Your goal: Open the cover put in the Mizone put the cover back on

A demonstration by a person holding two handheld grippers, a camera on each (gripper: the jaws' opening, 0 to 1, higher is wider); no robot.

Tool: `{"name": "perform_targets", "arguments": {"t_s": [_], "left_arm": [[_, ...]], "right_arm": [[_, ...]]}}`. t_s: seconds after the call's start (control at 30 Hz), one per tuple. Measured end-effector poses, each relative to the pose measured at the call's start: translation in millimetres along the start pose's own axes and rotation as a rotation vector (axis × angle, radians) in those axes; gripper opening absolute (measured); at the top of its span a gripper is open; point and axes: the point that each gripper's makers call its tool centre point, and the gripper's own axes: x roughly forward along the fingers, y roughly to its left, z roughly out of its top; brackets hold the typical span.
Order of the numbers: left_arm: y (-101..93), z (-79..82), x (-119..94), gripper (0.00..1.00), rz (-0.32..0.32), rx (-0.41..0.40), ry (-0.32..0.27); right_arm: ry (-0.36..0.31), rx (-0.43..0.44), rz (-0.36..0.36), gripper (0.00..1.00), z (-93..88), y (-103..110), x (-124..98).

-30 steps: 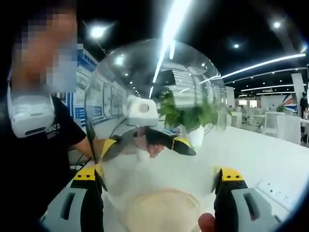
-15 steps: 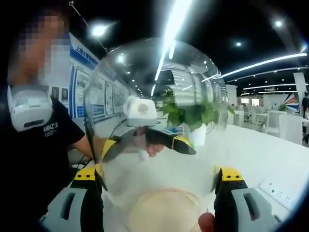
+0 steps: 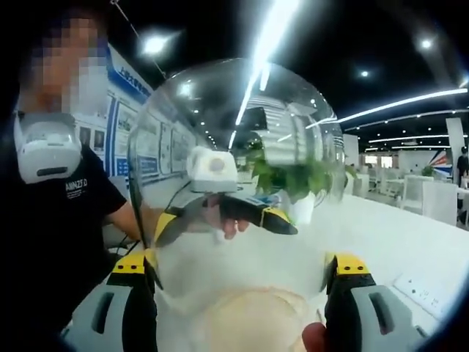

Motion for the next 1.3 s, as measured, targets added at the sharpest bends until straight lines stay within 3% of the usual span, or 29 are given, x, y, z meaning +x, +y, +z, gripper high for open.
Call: {"name": "perform_targets", "arguments": {"t_s": [0.7,1.03,1.3], "left_arm": [[-26.4,-3.9,-7,0.82,0.01,0.042,0.02],[-32.6,-2.5,-5,0.83,0.013,-0.017,-0.002],[-45.2,-5.0,-6,0.83,0.017,-0.01,0.036]], "right_arm": [[-0.001,-0.044,-0.005,0.9,-1.4,24,-3],[-0.006,0.02,-0.007,0.9,-2.6,31,-8],[-0.003,0.022,-0.006,0.9,-1.5,44,-10]]}}
